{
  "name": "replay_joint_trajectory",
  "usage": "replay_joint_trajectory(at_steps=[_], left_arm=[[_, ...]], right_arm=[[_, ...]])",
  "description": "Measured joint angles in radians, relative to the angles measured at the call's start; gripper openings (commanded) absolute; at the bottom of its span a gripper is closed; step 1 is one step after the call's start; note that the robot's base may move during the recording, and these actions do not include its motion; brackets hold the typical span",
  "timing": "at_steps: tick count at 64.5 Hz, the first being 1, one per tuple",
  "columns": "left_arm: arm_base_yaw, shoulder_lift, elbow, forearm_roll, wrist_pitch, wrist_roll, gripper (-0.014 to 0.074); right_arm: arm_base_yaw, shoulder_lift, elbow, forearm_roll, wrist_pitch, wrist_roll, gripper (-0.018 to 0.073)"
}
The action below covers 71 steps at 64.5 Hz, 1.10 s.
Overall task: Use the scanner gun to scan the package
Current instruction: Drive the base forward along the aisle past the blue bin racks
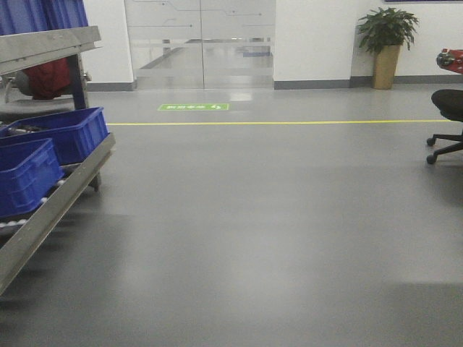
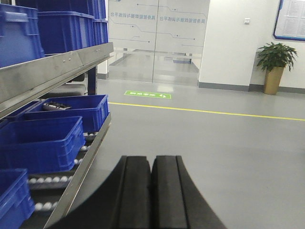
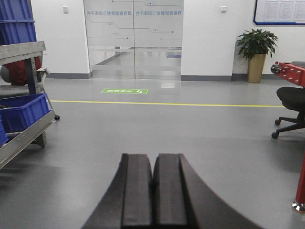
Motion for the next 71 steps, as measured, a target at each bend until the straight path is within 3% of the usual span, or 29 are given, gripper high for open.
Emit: replay_joint_trajectory(at_steps=[71], left_arm=[[0.0, 0.0, 0.0, 0.0, 0.0, 0.0, -0.0101]], right_arm=[[0.0, 0.0, 0.0, 0.0, 0.0, 0.0, -0.0168]])
